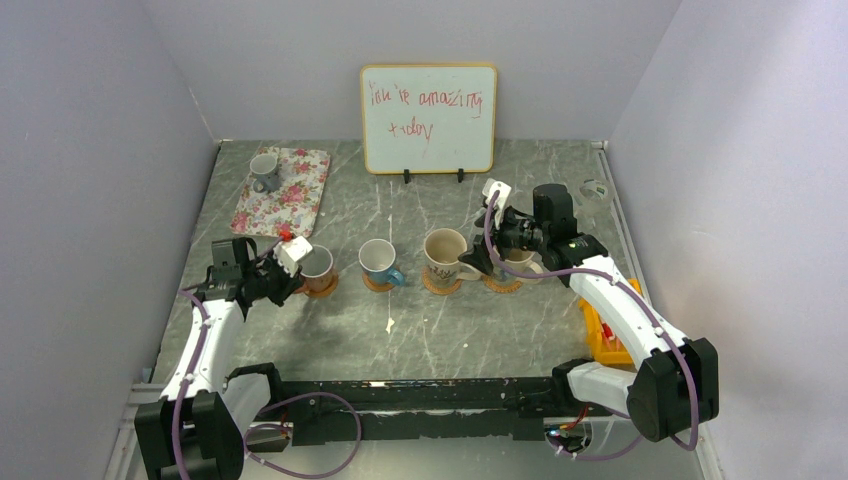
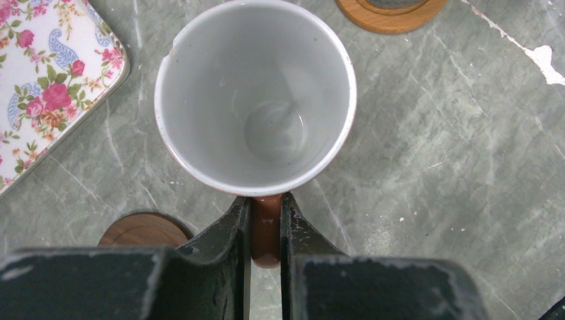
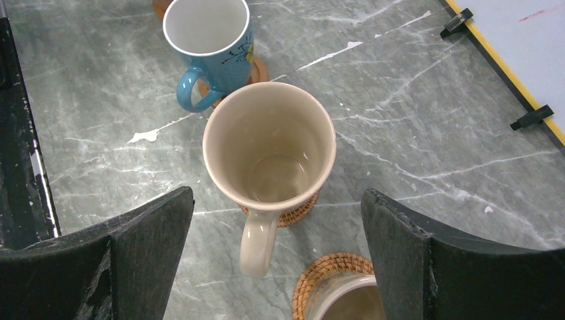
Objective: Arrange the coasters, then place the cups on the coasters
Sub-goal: Place the cup on the coaster.
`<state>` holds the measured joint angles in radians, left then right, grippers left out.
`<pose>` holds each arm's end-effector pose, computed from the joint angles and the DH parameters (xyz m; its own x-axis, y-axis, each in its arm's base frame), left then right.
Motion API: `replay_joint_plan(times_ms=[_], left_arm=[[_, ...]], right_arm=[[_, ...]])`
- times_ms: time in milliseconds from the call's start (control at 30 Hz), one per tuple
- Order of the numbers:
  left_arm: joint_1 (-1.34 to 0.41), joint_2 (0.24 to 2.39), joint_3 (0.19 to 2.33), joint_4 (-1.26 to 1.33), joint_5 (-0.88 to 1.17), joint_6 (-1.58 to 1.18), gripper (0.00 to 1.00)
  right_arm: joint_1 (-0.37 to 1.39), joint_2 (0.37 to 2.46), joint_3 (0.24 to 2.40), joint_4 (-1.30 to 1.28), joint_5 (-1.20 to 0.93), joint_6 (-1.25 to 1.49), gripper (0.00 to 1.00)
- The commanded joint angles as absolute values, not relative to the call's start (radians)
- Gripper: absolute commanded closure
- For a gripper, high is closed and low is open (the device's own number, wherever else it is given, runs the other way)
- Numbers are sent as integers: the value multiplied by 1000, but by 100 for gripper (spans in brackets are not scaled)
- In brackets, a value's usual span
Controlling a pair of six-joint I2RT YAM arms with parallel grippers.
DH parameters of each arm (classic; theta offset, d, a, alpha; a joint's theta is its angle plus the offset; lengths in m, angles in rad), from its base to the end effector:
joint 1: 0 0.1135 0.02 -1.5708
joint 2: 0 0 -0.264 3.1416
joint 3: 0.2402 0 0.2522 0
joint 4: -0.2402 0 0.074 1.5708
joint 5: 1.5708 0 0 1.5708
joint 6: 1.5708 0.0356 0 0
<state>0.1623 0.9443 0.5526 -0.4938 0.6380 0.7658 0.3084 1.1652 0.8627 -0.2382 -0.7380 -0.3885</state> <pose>0.1805 0.0081 0.2099 -0.3829 0.5015 -0.7758 0.7042 0.7020 0.1063 0.2343 0.0998 0.2887 -0.1606 -0.3453 -0.9246 -0.9023 0.4312 -0.0042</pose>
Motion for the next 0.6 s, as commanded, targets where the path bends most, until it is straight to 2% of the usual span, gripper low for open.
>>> replay_joint_plan(times_ms=[0, 400, 567], left_arm=[[163, 935, 597, -513, 684, 796, 88], [163, 926, 600, -537, 664, 805, 68], [163, 908, 569, -463, 634, 756, 67]], right_arm=[[310, 1159, 879, -216, -750, -394, 0], [310, 1155, 878, -216, -750, -393, 0], [310, 1154, 877, -216, -751, -393, 0]])
